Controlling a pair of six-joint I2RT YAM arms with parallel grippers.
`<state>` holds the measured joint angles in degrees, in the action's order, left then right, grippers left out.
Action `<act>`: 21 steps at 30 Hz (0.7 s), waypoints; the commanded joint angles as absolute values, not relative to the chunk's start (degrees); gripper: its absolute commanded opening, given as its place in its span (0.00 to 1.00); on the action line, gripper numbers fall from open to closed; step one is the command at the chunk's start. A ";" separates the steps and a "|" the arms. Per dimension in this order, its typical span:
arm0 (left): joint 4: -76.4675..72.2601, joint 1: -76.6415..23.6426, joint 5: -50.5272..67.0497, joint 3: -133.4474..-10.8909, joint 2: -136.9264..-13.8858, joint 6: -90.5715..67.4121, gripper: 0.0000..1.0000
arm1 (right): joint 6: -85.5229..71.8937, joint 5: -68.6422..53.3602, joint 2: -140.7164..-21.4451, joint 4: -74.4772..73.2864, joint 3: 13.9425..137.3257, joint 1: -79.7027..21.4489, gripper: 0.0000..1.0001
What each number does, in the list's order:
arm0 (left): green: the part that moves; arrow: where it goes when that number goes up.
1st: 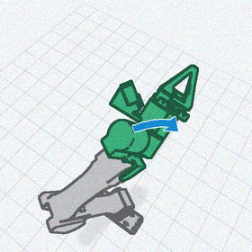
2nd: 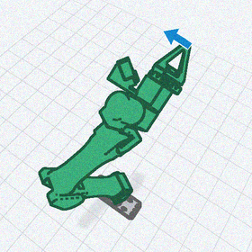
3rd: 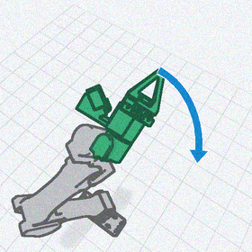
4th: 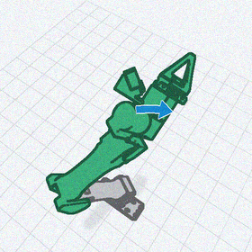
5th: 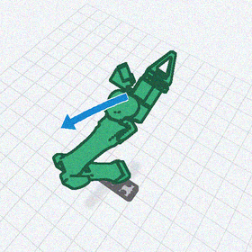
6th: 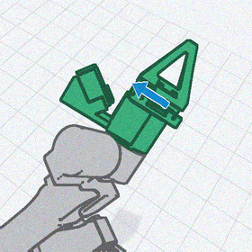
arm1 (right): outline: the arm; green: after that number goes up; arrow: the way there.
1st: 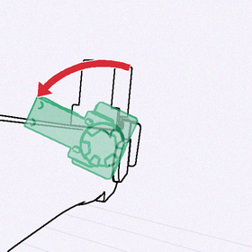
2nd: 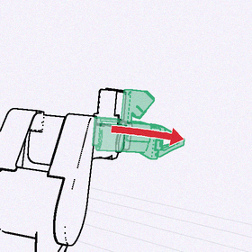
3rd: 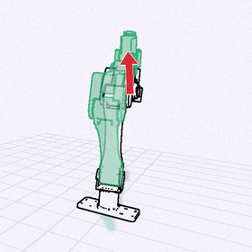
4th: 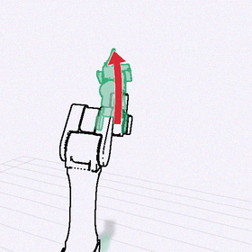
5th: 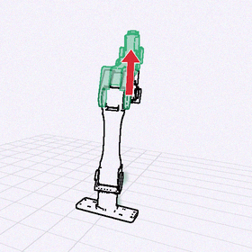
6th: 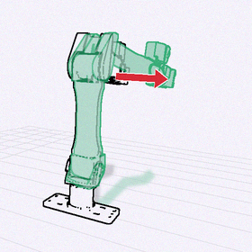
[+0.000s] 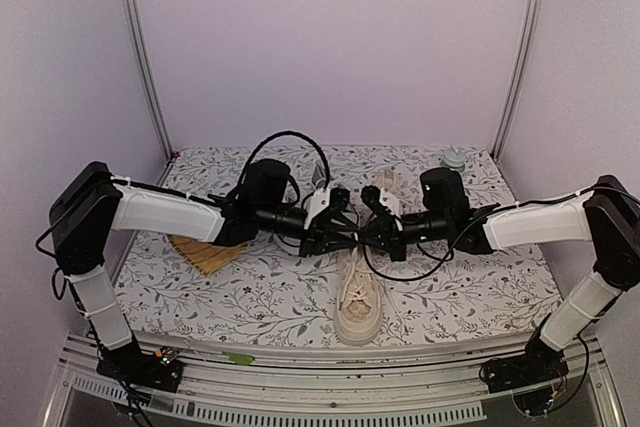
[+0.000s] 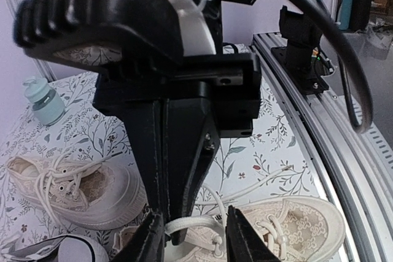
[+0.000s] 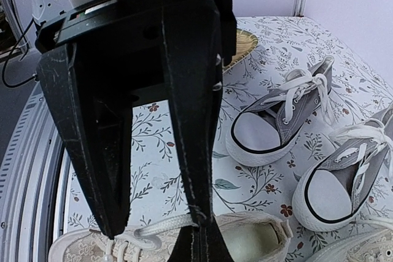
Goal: Tie the shoes
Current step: Fold the half-tied shoelace on the shoe.
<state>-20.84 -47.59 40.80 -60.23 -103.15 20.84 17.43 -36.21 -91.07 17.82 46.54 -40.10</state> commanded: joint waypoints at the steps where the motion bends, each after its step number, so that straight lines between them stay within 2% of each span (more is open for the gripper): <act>1: -21.83 -46.90 38.52 -62.42 -104.51 19.34 0.33 | 18.49 -36.93 -91.83 17.72 48.08 -39.99 0.01; 9: -19.61 -46.99 37.23 -63.07 -105.21 20.21 0.29 | 18.72 -36.21 -91.60 17.40 48.45 -40.02 0.01; 14: -18.83 -47.04 36.94 -62.86 -104.95 20.84 0.16 | 18.81 -36.06 -91.76 17.16 48.77 -40.05 0.01; 18: -19.23 -47.20 38.29 -62.34 -104.64 20.94 0.00 | 18.81 -35.99 -91.61 17.04 48.77 -39.99 0.01; 21: -19.88 -47.28 38.88 -61.82 -104.40 20.99 0.00 | 18.85 -35.60 -91.50 16.60 48.86 -40.00 0.02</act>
